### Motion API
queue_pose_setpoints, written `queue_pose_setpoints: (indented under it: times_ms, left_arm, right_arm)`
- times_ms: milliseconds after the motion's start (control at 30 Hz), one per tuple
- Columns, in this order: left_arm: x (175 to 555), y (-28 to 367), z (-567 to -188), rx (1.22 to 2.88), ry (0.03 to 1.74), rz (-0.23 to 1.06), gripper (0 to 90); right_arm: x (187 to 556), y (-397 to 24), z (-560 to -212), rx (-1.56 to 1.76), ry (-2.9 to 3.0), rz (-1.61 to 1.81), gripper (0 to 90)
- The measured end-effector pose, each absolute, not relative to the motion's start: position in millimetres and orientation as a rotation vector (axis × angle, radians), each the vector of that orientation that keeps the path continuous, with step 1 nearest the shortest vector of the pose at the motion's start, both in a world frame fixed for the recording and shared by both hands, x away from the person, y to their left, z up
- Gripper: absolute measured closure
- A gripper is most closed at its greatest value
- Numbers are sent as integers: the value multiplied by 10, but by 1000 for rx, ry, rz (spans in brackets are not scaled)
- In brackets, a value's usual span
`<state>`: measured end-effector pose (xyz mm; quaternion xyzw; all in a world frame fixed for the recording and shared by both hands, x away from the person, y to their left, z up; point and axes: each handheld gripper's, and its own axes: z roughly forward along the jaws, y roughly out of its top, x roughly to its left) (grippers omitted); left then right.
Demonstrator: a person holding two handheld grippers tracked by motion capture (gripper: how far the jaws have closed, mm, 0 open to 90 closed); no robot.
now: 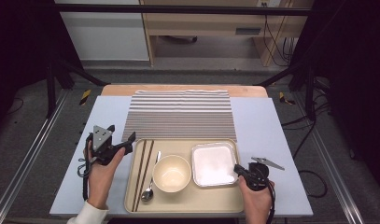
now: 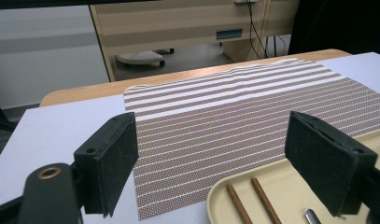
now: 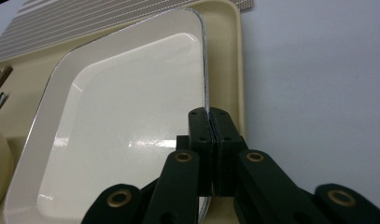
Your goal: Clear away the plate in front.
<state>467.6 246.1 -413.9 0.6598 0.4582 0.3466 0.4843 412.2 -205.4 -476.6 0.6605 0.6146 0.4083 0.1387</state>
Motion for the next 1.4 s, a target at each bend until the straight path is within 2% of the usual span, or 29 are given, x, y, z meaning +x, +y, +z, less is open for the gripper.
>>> queue_pose_setpoints:
  times_ms: [367,633,933,1400]
  left_arm:
    - [4698,2517,-4161,1612,1133,832,170]
    - [4731,2602,-4221,1613,1165,836,168]
    - [4765,2672,-4295,1613,1192,838,166]
    - [4808,2715,-4423,1640,1202,829,155]
  right_arm:
    - [4047,-2007,-4803,1888,1838,1188,866]
    - [4013,-2020,-4774,1762,1802,1259,616]
    - [4075,-2074,-4736,1662,1767,1251,476]
    - [4440,-2297,-4742,1546,1748,1238,230]
